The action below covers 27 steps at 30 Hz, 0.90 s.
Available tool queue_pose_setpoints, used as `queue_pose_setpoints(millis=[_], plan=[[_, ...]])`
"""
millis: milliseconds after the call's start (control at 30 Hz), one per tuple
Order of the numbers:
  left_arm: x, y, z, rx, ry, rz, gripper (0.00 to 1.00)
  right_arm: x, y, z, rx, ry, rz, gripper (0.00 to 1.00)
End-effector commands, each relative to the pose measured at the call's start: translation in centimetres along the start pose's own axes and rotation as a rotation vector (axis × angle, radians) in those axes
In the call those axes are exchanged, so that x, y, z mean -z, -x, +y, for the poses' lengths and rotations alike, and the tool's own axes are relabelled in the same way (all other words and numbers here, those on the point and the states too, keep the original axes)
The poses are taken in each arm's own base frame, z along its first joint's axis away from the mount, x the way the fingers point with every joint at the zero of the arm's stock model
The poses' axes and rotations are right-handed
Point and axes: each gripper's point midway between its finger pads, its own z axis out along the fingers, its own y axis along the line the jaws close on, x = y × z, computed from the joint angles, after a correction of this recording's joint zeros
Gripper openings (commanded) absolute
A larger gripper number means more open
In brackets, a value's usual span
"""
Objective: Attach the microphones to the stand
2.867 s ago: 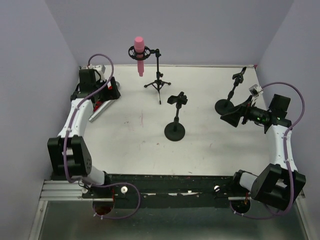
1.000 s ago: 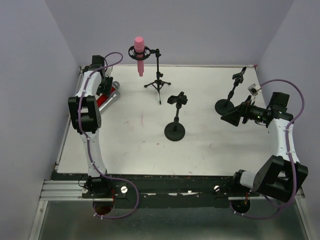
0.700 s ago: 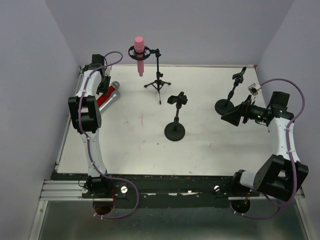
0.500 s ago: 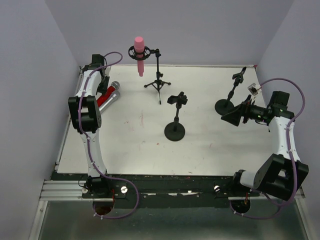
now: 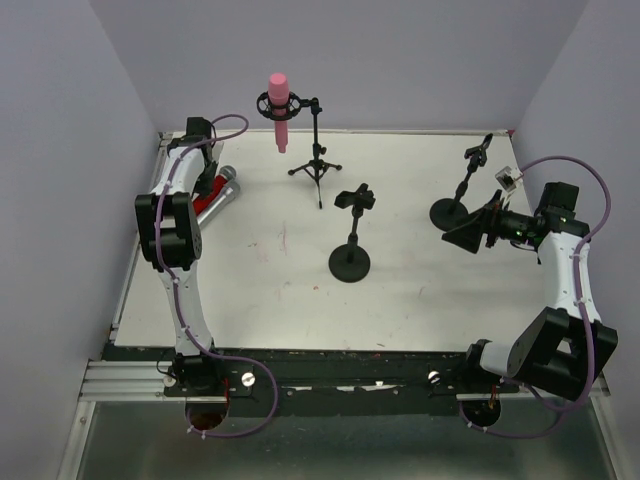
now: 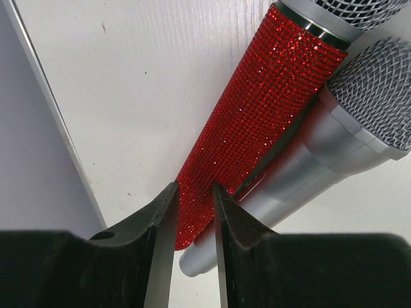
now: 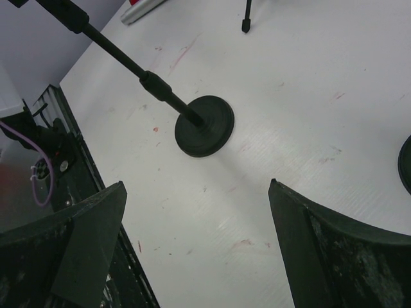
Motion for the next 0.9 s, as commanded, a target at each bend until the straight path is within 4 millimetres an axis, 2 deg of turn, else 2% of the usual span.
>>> queue_pose_setpoints(millis=[0,100,367,533,633,867], plan=[[0.7,-1.6,0.5,-0.024,0.009,0.037,0.35,0.1,0.8,0.5,0.013,0.030,-0.014,1.00],[0.8,-2.3,-0.3,-0.022,-0.028,0.056,0.36,0.1,0.8,0.6,0.012,0.032,-0.014,1.00],[1.1,-4.7,-0.5,0.020,-0.060,0.108,0.41,0.1,0.9,0.8,0.017,0.039,-0.015,1.00],[1.5,-5.1,-0.6,0.040,-0.069,0.112,0.42,0.2,0.9,0.9,0.018,0.040,-0.016,1.00],[2.1,-4.8,-1.8,0.057,-0.142,0.100,0.42,0.2,1.0,1.0,0.023,0.042,-0.018,1.00],[2.2,-6.8,-3.2,0.088,-0.190,0.168,0.44,0.2,1.1,1.2,0.029,0.046,-0.021,1.00]])
